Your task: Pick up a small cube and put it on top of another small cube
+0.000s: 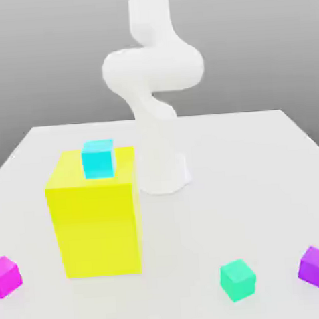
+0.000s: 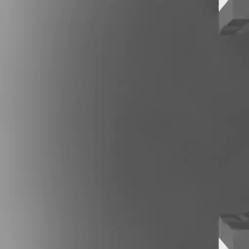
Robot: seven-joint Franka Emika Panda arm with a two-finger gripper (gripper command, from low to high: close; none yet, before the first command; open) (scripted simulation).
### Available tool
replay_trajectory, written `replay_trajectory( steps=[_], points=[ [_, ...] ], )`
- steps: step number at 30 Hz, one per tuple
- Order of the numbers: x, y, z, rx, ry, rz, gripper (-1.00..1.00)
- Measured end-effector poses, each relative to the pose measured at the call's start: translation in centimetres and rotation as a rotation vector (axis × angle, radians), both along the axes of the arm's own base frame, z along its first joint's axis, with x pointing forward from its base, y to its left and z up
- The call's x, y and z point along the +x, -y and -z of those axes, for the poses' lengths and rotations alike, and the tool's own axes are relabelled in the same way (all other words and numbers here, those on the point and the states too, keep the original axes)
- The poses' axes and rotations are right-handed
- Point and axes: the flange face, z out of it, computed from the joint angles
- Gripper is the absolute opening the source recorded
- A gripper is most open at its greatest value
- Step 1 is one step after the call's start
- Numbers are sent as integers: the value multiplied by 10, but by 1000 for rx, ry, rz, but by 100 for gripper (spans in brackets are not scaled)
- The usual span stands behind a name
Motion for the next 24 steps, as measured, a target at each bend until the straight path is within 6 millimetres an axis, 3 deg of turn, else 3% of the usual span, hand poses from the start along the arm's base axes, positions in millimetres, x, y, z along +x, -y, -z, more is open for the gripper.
replay_trajectory(
  steps=[6, 12, 17, 24],
  points=[
    [62, -33, 117, -42, -183, -77, 0],
    [86, -66, 239, -80, -360, -162, 0],
    [80, -93, 341, -109, -507, -240, 0],
    [37, -119, 471, -138, -699, -342, 0]
  ],
)
